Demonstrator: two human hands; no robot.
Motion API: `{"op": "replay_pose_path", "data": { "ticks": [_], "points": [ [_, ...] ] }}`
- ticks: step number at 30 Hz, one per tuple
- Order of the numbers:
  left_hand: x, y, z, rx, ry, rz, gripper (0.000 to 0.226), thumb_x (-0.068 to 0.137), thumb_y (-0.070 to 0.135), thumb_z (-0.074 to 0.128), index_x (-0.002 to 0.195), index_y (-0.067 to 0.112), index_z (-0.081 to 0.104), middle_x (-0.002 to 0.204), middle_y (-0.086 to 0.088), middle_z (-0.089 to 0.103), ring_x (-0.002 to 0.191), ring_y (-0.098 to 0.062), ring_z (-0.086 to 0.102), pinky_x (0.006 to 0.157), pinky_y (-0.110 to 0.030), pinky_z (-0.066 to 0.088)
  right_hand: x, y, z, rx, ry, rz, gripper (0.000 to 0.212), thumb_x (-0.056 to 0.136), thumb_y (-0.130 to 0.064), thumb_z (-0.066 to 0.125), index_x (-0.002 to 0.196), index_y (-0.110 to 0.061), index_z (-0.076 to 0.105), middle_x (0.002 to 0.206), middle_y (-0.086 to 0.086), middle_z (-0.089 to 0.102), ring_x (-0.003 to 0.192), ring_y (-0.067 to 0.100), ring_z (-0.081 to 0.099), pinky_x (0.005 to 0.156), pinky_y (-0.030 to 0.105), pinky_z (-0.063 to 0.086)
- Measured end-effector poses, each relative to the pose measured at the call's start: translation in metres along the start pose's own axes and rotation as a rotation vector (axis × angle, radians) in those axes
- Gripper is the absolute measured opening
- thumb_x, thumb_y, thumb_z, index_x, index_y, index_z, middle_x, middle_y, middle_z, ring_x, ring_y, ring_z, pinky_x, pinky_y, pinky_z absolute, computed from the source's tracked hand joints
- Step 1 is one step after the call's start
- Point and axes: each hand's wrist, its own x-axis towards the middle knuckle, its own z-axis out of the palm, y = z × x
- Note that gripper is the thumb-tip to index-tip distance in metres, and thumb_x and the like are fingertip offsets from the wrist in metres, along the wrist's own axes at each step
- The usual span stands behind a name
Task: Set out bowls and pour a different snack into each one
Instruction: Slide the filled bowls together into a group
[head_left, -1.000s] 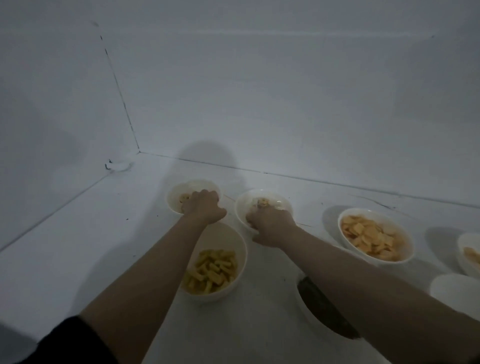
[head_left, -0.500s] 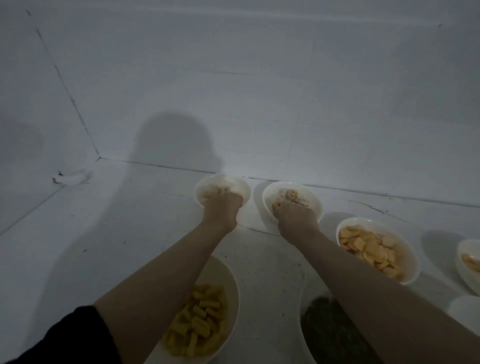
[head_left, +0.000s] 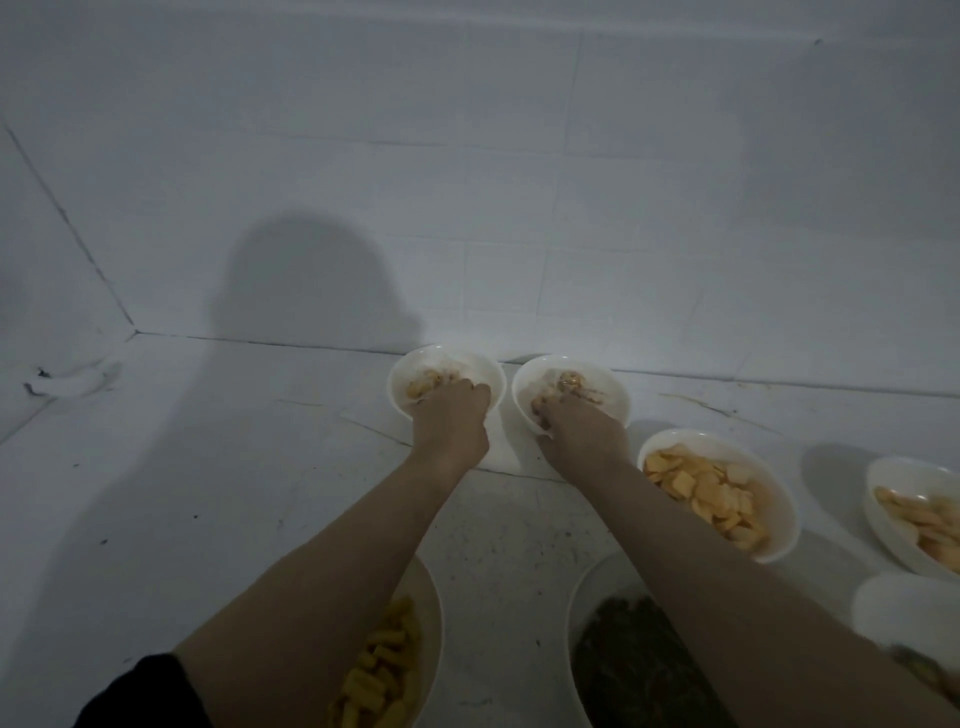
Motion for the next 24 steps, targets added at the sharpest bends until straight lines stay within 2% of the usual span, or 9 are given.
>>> {"op": "replay_pose_path", "data": {
  "ticks": [3, 6, 9, 13, 16, 19, 22, 24],
  "points": [
    [-0.012, 0.024, -0.015, -0.134, 0.083, 0.018, 0.025, 0.089, 0.017, 0.054, 0.114, 0.019, 0.059, 0.108, 0.001, 0.062, 0.097, -0.024, 0.060, 0.074, -0.037, 0.050, -0.032, 0.006, -0.020, 0.196, 0.086, 0.086, 0.019, 0.095, -0.027, 0.051, 0.111, -0.022, 0.062, 0.111, -0.001, 0.064, 0.102, 0.022, 0.062, 0.075, 0.033, 0.050],
    [-0.030, 0.066, -0.028, -0.264, 0.068, 0.071, 0.023, 0.088, 0.019, 0.052, 0.110, 0.021, 0.060, 0.106, 0.005, 0.062, 0.096, -0.020, 0.060, 0.076, -0.037, 0.051, -0.081, 0.028, -0.039, 0.321, 0.125, 0.216, 0.015, 0.094, -0.028, 0.052, 0.103, -0.024, 0.064, 0.097, -0.004, 0.067, 0.086, 0.017, 0.062, 0.071, 0.033, 0.054],
    [-0.046, 0.117, -0.034, -0.385, 0.049, 0.149, 0.023, 0.089, 0.021, 0.052, 0.110, 0.025, 0.060, 0.107, 0.009, 0.062, 0.095, -0.015, 0.058, 0.074, -0.032, 0.048, -0.128, 0.064, -0.054, 0.383, 0.124, 0.314, 0.015, 0.095, -0.027, 0.054, 0.101, -0.023, 0.067, 0.095, -0.004, 0.069, 0.084, 0.018, 0.062, 0.075, 0.037, 0.054],
    [-0.058, 0.185, -0.027, -0.443, -0.021, 0.285, 0.022, 0.089, 0.021, 0.052, 0.109, 0.025, 0.061, 0.104, 0.009, 0.062, 0.093, -0.013, 0.057, 0.069, -0.029, 0.044, -0.168, 0.125, -0.066, 0.345, 0.118, 0.414, 0.014, 0.094, -0.027, 0.054, 0.103, -0.025, 0.065, 0.097, -0.005, 0.065, 0.087, 0.017, 0.060, 0.073, 0.035, 0.052],
    [-0.058, 0.232, -0.011, -0.372, -0.180, 0.386, 0.028, 0.090, 0.023, 0.052, 0.117, 0.023, 0.060, 0.113, 0.004, 0.062, 0.102, -0.019, 0.058, 0.084, -0.038, 0.051, -0.181, 0.176, -0.066, 0.261, 0.127, 0.504, 0.017, 0.094, -0.026, 0.054, 0.106, -0.026, 0.066, 0.104, -0.002, 0.065, 0.097, 0.020, 0.060, 0.078, 0.038, 0.054],
    [-0.054, 0.270, 0.009, -0.200, -0.318, 0.453, 0.034, 0.095, 0.024, 0.050, 0.129, 0.018, 0.054, 0.128, -0.002, 0.057, 0.110, -0.024, 0.056, 0.089, -0.042, 0.051, -0.179, 0.221, -0.063, 0.191, 0.058, 0.546, 0.026, 0.094, -0.021, 0.054, 0.117, -0.021, 0.065, 0.117, 0.004, 0.064, 0.108, 0.025, 0.058, 0.082, 0.039, 0.054],
    [-0.050, 0.289, 0.022, -0.021, -0.293, 0.372, 0.030, 0.097, 0.027, 0.050, 0.124, 0.014, 0.055, 0.124, -0.006, 0.058, 0.107, -0.026, 0.058, 0.081, -0.040, 0.052, -0.170, 0.253, -0.069, 0.208, -0.048, 0.548, 0.033, 0.095, -0.014, 0.052, 0.126, -0.009, 0.062, 0.125, 0.012, 0.061, 0.110, 0.030, 0.059, 0.081, 0.036, 0.049],
    [-0.046, 0.295, 0.025, 0.030, -0.253, 0.266, 0.026, 0.096, 0.035, 0.052, 0.110, 0.014, 0.058, 0.112, -0.004, 0.061, 0.097, -0.024, 0.060, 0.070, -0.036, 0.049, -0.163, 0.271, -0.071, 0.263, -0.061, 0.537, 0.031, 0.095, -0.011, 0.051, 0.122, -0.001, 0.063, 0.115, 0.015, 0.066, 0.097, 0.029, 0.062, 0.073, 0.035, 0.048]
  ]
}}
